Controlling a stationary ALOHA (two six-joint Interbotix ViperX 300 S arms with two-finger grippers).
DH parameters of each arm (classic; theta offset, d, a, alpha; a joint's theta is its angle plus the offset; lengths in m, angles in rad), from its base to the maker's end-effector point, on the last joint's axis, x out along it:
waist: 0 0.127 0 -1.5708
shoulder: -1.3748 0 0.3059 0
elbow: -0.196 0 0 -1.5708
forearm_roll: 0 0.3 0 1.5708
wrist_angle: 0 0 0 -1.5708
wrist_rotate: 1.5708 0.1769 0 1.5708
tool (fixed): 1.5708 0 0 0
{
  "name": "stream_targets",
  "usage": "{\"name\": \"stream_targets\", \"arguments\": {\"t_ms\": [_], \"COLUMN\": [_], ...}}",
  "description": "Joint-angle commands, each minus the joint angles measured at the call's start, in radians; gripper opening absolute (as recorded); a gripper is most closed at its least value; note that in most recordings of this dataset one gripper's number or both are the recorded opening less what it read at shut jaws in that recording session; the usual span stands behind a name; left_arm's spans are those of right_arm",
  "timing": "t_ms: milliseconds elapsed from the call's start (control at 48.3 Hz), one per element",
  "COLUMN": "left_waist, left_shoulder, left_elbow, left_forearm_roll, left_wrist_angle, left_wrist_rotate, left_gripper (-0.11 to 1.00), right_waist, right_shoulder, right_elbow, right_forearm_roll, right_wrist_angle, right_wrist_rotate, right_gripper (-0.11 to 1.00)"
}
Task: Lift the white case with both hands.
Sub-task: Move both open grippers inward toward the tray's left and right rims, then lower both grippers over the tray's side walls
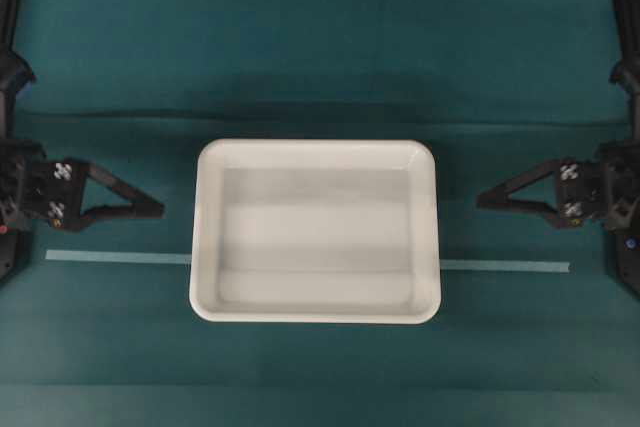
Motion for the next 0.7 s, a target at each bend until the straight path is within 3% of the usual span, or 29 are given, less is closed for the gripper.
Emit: {"name": "stream_targets", "arguments": {"t_ms": [0, 83, 166, 373, 435, 497, 684], "left_waist": [-0.014, -0.02, -0.02, -0.017, -0.017, -0.017, -0.017], "left_shoulder": [0.038, 0.067, 0.106, 0.201, 0.227, 0.249, 0.308], "left_elbow": [0.005, 0.006, 0.003, 0.005, 0.011, 0.018, 0.086], "left_forearm_roll": [0.003, 0.003, 0.003, 0.005, 0.006, 0.012, 0.012], "left_wrist_angle": [-0.002, -0.003, -0.003, -0.003, -0.008, -0.018, -0.138], "left_wrist_rotate": [-0.009, -0.009, -0.009, -0.009, -0.005, 0.0, 0.02], "left_gripper": [-0.02, 0.04, 0.17, 0.77, 0.91, 0.98, 0.98], "right_waist": [-0.002, -0.002, -0.008, -0.017, -0.017, -0.015, -0.012], "right_shoulder": [0.052, 0.078, 0.101, 0.12, 0.123, 0.129, 0.187], "right_elbow": [0.002, 0.008, 0.014, 0.034, 0.043, 0.055, 0.089], "right_forearm_roll": [0.003, 0.003, 0.002, 0.002, 0.002, 0.002, 0.003], "right_wrist_angle": [-0.026, -0.038, -0.055, -0.072, -0.063, -0.061, -0.11], "right_wrist_rotate": [0.002, 0.002, -0.002, -0.005, -0.003, -0.002, 0.003], "right_gripper": [0.06, 0.18, 0.39, 0.89, 0.94, 0.93, 0.93]}}
